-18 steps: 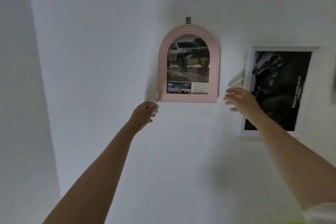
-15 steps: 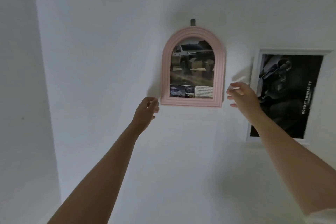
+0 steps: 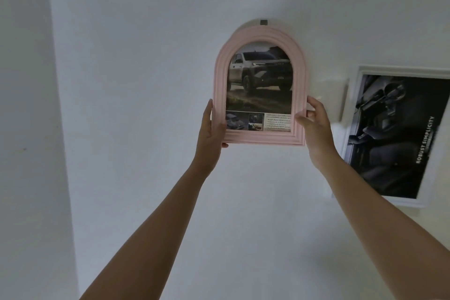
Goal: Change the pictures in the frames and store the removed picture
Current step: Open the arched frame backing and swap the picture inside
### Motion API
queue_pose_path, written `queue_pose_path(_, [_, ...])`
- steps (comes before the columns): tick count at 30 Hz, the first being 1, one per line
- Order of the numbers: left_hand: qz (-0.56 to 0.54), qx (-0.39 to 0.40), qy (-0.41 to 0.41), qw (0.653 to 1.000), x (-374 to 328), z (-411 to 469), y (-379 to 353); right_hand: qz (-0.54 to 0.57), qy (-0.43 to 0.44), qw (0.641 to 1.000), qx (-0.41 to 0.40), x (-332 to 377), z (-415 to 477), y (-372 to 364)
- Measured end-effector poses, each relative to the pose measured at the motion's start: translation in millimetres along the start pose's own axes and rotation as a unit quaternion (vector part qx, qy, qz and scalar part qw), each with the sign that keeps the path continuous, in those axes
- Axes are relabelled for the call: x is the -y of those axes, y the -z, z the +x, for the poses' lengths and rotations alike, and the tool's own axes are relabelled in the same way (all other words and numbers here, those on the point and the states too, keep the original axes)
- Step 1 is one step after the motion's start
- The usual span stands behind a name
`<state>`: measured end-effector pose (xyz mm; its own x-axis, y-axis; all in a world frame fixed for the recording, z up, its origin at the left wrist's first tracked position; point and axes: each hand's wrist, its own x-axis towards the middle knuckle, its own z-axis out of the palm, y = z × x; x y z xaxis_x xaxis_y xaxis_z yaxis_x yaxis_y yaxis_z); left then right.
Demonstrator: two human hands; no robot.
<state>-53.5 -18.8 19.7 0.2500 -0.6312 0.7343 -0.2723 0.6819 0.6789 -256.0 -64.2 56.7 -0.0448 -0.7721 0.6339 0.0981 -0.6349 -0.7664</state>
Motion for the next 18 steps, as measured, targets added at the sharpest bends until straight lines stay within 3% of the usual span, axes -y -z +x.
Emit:
queue_pose_path(9, [-0.084,-0.008,0.044,0.995,-1,-82,7,0.052,0.013,0.997,0.061,9,-84,19])
queue_pose_path(14, [0.002,0.052,0.151,0.987,44,-164,6,0.048,-0.034,0.998,-0.003,-30,-171,38])
queue_pose_path(16, [0.125,0.042,0.175,0.976,57,-192,0,0.033,-0.032,0.999,-0.013,-44,-205,46])
queue_pose_path(18, [0.168,0.017,0.179,0.969,54,-209,-12,-0.010,-0.022,1.000,-0.002,-56,-234,53])
